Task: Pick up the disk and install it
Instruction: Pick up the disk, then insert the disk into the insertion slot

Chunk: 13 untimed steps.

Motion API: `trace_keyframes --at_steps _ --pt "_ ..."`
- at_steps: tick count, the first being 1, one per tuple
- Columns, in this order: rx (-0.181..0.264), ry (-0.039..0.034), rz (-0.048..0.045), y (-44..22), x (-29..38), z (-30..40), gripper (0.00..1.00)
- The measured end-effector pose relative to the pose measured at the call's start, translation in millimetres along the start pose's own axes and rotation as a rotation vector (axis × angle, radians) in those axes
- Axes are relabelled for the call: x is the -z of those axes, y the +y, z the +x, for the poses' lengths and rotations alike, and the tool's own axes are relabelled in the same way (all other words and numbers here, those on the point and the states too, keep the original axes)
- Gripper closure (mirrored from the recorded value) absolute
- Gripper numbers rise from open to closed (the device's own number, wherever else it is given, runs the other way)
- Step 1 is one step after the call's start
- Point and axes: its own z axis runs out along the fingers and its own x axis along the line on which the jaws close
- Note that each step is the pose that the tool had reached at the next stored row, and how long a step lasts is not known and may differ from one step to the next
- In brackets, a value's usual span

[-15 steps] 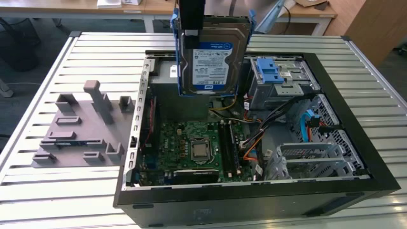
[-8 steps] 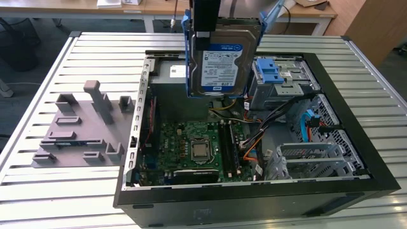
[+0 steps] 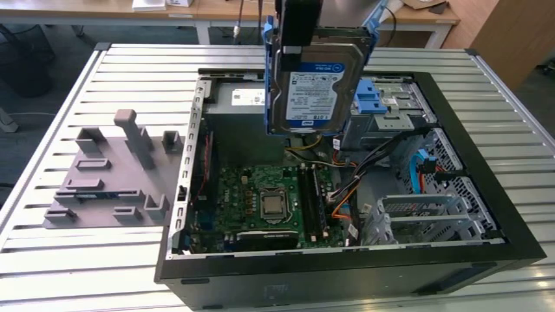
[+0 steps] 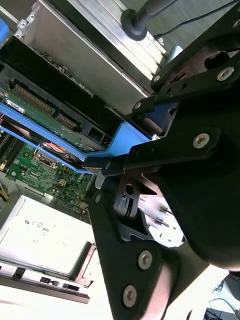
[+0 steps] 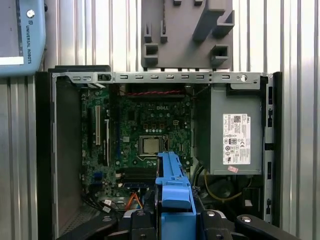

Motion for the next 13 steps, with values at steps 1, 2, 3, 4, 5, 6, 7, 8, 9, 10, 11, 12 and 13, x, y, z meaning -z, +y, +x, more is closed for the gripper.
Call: trace_keyframes --at_steps 1,2,3,4,5,6,7,8,9,10,11,12,13 --pt "0.000 0.0000 0.0000 -0.2 0.0 0.0 0.64" --pt "0.000 0.0000 0.0000 -0.2 0.0 0.0 0.64" --pt "0.000 0.0000 -0.0001 -0.6 0.0 0.1 0.64" --pt "0.000 0.0000 -0.0001 -1.0 0.0 0.1 0.64" --pt "0.000 0.0000 -0.0001 -1.1 0.0 0.1 0.64" --pt "0.000 0.0001 -0.0001 -1.1 0.0 0.0 0.64" --pt "0.000 0.0000 -0.0001 -1.1 0.0 0.0 0.64" --pt "0.000 0.0001 -0.0001 -1.1 0.0 0.0 0.64" --pt "0.000 0.0001 -0.0001 -1.2 0.0 0.0 0.64" --pt "0.000 0.0001 0.0000 -1.2 0.0 0.1 0.64" --pt "0.000 0.0001 0.0000 -1.2 0.0 0.0 0.64" --pt "0.000 0.0000 -0.0001 -1.2 0.0 0.0 0.64" --pt "0.000 0.0000 -0.0001 -1.3 0.0 0.1 0.64"
